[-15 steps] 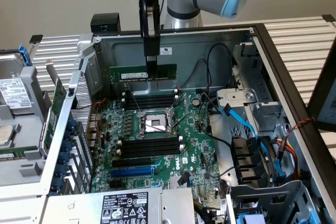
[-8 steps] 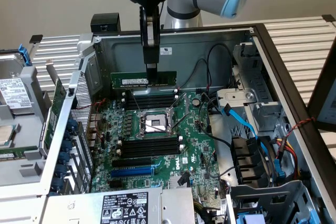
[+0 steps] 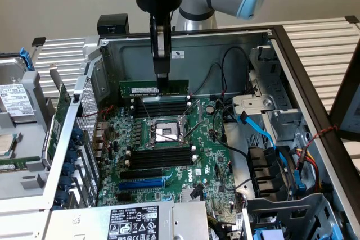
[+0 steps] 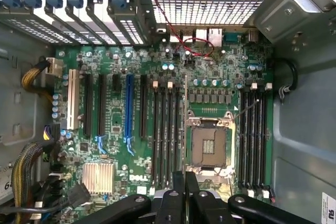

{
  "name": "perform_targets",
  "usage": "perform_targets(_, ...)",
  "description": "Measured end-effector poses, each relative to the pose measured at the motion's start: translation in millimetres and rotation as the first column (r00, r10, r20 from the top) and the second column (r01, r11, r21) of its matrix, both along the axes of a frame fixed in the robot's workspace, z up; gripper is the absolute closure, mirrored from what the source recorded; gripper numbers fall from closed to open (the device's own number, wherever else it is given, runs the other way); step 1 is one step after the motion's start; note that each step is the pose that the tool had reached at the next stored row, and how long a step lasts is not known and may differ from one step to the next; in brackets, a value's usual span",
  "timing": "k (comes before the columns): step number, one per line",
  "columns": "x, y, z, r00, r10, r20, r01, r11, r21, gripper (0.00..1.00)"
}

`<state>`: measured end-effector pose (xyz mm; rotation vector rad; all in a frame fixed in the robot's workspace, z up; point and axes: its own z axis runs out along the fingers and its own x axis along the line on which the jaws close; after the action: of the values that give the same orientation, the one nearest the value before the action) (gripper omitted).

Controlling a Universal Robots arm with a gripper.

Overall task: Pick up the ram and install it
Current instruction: 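Insert the ram into the slot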

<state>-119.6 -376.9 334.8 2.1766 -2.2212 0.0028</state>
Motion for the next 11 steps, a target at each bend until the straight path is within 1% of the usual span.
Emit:
perform_targets(1,-0.3,-0.8,-1.5,1.0000,0.000,0.0005,0.000,1.0000,0.0019,0.87)
perform_targets(2,-0.8,-1.8,-3.2,1.0000,0.000,0.0009,0.000,1.0000,0.0025,0.87)
perform_targets(5,-2.9,-5.4,-8.8,1.0000,0.000,0.0016,0.000,1.0000,0.0030,0.87)
perform_targets(11,-3.8,-13.1,-18.7,1.0000,0.000,0.0082,0.000,1.0000,0.0035,0.87)
